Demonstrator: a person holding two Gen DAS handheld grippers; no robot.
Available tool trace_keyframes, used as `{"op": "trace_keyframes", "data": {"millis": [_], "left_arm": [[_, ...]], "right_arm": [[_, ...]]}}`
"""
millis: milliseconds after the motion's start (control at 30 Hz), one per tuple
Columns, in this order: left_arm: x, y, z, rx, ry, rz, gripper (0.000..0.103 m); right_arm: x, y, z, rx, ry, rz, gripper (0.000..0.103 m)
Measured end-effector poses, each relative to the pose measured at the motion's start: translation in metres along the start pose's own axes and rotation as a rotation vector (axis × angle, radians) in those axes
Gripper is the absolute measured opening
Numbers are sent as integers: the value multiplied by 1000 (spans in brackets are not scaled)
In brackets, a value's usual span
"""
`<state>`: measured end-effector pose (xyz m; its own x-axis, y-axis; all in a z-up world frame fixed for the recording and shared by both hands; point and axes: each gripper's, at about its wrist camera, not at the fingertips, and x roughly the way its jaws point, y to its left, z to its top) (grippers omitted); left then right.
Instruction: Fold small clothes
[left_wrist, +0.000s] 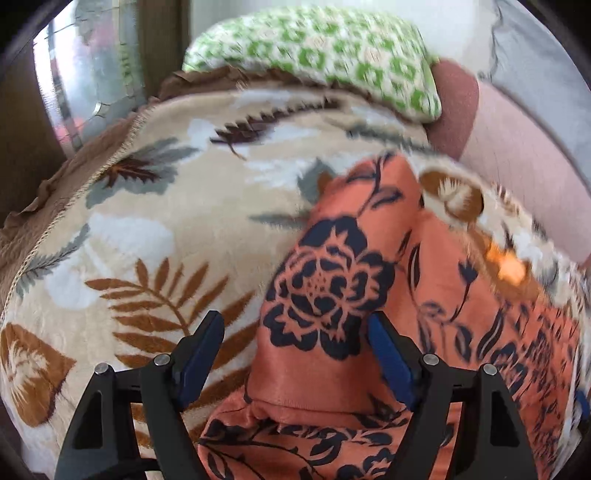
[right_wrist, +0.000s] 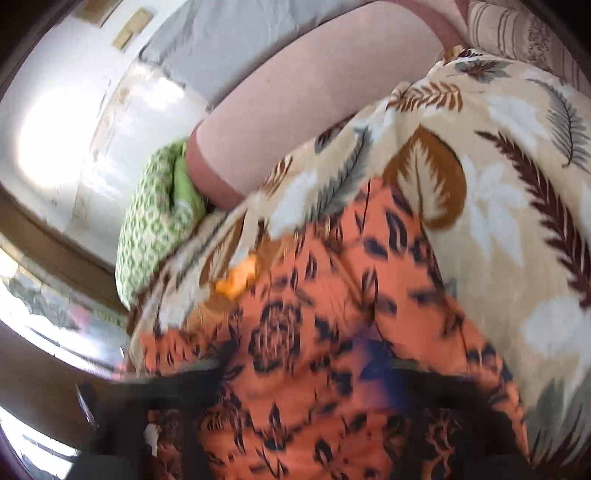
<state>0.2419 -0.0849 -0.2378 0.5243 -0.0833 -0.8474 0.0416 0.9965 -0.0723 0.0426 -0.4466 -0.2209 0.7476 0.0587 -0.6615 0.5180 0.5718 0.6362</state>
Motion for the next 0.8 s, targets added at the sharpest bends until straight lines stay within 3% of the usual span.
{"op": "trace_keyframes", "data": {"millis": [33,100,167,233,333,400,467,533,667,800], "left_arm": [[3,0,0,4,15,-5,80],[6,2,1,-3,34,-17,80],[8,3,3,-9,41,-23,80],[9,1,3,1,38,-16,80],[9,-3,3,29,35,1,80],[9,-3,4,31,31,2,80],[10,-2,5,24,25,3,80],[8,-3,6,23,16,6,80],[5,-3,5,30,-1,16,80],[5,0,5,13,4,17,80]], "right_arm": [[2,-2,4,13,-20,-1,97],[17,-6,12,20,30,29,94],[36,-9,17,27,119,64,74],[49,-13,26,19,141,53,70],[73,-14,34,10,189,42,56],[93,-14,34,-5,233,-7,41],[95,-8,35,-37,236,-49,16],[92,-1,34,-47,254,-27,0],[57,27,22,-175,195,-32,0],[30,23,21,-212,116,-70,5]]}}
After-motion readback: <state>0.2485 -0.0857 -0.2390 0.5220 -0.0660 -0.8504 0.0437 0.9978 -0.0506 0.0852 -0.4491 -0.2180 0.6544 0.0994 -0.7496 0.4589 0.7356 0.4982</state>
